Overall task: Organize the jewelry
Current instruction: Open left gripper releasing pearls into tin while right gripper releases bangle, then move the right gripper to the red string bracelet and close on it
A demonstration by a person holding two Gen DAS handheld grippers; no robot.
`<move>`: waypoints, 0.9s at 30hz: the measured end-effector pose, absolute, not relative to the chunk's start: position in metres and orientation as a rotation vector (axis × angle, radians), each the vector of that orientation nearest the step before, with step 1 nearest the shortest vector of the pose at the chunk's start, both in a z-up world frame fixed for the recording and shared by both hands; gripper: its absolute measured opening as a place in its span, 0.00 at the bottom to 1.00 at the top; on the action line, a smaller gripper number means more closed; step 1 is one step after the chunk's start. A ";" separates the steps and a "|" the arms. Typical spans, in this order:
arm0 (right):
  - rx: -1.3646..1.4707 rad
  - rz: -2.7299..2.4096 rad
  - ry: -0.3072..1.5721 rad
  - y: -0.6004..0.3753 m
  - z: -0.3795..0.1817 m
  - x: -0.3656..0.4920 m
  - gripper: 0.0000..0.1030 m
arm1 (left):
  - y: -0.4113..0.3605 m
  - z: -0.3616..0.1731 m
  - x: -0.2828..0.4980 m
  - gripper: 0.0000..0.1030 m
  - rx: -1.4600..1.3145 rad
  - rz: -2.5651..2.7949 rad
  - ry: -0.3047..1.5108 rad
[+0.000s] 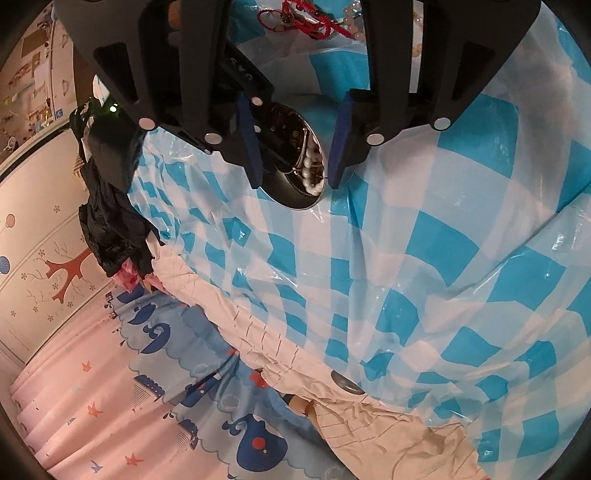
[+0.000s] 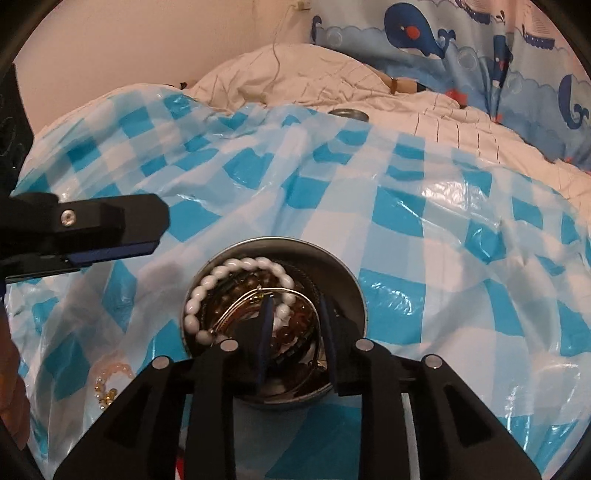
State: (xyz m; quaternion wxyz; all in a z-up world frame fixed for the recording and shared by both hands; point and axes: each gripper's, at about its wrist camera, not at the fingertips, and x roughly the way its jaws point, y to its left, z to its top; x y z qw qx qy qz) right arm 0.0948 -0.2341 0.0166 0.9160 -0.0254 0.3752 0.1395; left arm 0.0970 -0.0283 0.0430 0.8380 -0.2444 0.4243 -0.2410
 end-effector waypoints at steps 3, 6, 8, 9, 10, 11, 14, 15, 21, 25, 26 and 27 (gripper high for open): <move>-0.022 0.250 0.703 -0.239 0.031 0.086 0.38 | -0.024 0.044 0.096 0.38 -0.521 -0.497 0.897; -0.014 0.214 0.658 -0.245 0.042 0.078 0.45 | -0.021 0.047 0.092 0.42 -0.496 -0.496 0.901; 0.001 0.187 0.638 -0.252 0.050 0.069 0.48 | -0.019 0.049 0.089 0.44 -0.461 -0.498 0.902; 0.011 0.180 0.640 -0.256 0.052 0.065 0.49 | -0.017 0.049 0.087 0.45 -0.445 -0.496 0.901; 0.027 0.172 0.643 -0.261 0.054 0.059 0.49 | -0.015 0.051 0.084 0.46 -0.428 -0.491 0.900; 0.042 0.165 0.648 -0.265 0.054 0.054 0.49 | -0.012 0.051 0.081 0.46 -0.406 -0.486 0.901; 0.101 0.175 0.685 -0.276 0.050 0.036 0.49 | -0.007 0.053 0.071 0.48 -0.340 -0.472 0.903; 0.116 0.181 0.698 -0.278 0.047 0.027 0.49 | -0.005 0.054 0.066 0.48 -0.317 -0.468 0.904; 0.112 0.222 0.755 -0.271 0.028 -0.012 0.49 | 0.007 0.049 0.046 0.50 -0.230 -0.463 0.922; 0.107 0.254 0.746 -0.261 0.025 -0.017 0.54 | 0.015 0.039 0.036 0.51 -0.182 -0.448 0.943; 0.108 0.259 0.746 -0.259 0.024 -0.017 0.54 | 0.018 0.036 0.033 0.51 -0.167 -0.440 0.951; 0.108 0.266 0.750 -0.257 0.022 -0.016 0.54 | 0.020 0.035 0.032 0.52 -0.157 -0.435 0.955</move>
